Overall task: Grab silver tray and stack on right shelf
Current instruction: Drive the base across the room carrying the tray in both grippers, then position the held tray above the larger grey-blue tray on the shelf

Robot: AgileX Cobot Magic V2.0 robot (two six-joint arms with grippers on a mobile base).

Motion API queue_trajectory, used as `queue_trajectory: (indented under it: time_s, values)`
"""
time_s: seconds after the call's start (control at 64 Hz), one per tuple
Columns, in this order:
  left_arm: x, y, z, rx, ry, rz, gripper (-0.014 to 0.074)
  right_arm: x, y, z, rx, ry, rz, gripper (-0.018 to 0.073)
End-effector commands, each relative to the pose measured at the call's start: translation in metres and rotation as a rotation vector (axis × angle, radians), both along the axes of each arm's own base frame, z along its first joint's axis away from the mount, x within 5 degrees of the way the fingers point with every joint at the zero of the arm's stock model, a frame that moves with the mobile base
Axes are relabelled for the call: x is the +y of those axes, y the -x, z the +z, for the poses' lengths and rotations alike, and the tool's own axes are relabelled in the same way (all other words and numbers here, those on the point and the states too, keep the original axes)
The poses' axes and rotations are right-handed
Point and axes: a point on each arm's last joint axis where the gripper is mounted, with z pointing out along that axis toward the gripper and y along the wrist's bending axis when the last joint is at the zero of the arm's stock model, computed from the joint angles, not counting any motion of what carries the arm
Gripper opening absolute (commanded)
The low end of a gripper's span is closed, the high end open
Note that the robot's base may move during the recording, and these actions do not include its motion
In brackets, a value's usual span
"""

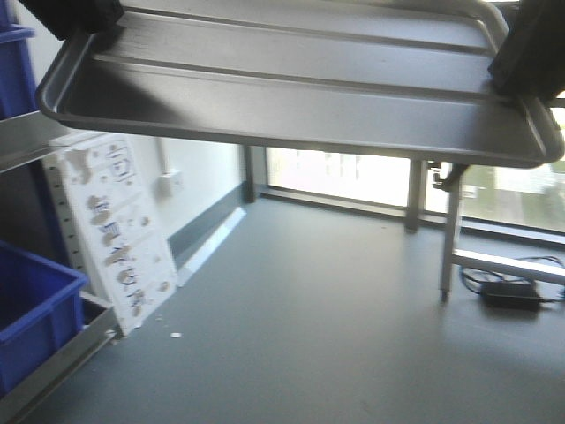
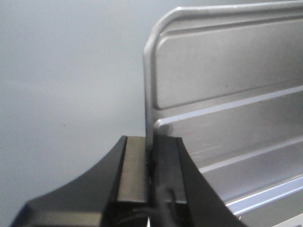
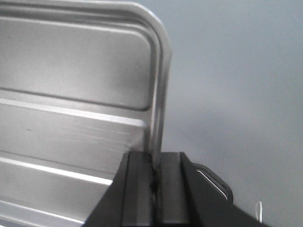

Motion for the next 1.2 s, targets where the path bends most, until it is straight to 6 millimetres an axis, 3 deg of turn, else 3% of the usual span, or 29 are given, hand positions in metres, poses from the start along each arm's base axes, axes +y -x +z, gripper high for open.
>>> queue_trajectory:
  time_s: [0.0,1.187]
  values:
    - [0.0121,0.0025,0.0157,-0.073,-0.038,0.008,-0.0093,-0.0088,-0.0006,0.0143,-0.094,0.052,0.0,0.0057]
    - [0.0121,0.0025,0.0157,-0.073,-0.038,0.008,-0.0093,-0.0088,-0.0006,0.0143,-0.094,0.052,0.0,0.0057]
